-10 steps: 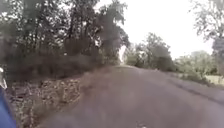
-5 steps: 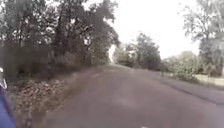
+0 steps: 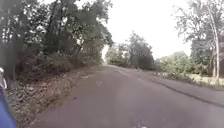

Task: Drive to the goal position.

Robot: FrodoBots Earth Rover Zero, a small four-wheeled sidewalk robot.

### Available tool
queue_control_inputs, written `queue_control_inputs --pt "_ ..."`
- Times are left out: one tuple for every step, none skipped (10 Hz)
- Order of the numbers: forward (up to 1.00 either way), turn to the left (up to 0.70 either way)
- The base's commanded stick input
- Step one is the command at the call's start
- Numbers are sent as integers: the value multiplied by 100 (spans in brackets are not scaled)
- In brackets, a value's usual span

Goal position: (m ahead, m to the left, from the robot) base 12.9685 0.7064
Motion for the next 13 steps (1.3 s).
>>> queue_control_inputs --pt "70 -1" --pt "70 -1" --pt "70 -1" --pt "70 -2" --pt "70 -2" --pt "70 -2" --pt "70 -2" --pt "70 -2" --pt "70 -2" --pt "70 -2" --pt "70 -2" --pt "70 -2" --pt "70 -2"
